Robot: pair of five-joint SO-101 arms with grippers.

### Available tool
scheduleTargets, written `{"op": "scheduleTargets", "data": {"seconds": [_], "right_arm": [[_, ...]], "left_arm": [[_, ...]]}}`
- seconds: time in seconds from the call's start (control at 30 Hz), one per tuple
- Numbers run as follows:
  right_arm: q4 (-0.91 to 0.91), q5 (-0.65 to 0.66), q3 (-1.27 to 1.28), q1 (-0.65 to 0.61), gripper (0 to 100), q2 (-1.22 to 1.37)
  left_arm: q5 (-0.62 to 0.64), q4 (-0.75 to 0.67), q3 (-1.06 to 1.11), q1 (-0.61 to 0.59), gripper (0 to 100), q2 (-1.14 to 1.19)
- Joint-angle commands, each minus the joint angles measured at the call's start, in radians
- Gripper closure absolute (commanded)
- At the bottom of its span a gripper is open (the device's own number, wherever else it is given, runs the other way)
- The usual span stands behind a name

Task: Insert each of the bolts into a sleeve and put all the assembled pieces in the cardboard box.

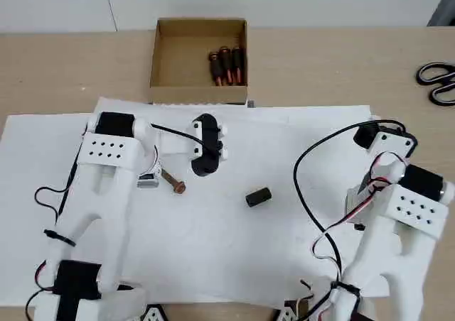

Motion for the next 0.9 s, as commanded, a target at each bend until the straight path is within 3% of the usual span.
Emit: {"op": "scheduleTargets", "data": {"seconds": [0.0, 0.5, 0.87], "right_arm": [[-0.015, 0.011, -0.008, 0.010, 99.5, -0.025], [-0.016, 0.011, -0.008, 0.005, 99.5, -0.022], [-0.018, 0.009, -0.006, 0.005, 99.5, -0.021]], "left_arm": [[-0.166, -0.061, 0.018, 0.017, 84, -0.005], [-0.244, -0.319, 0.166, 0.018, 84, 0.075], [-0.210, -0.132, -0.097, 0.058, 84, 0.267]]}}
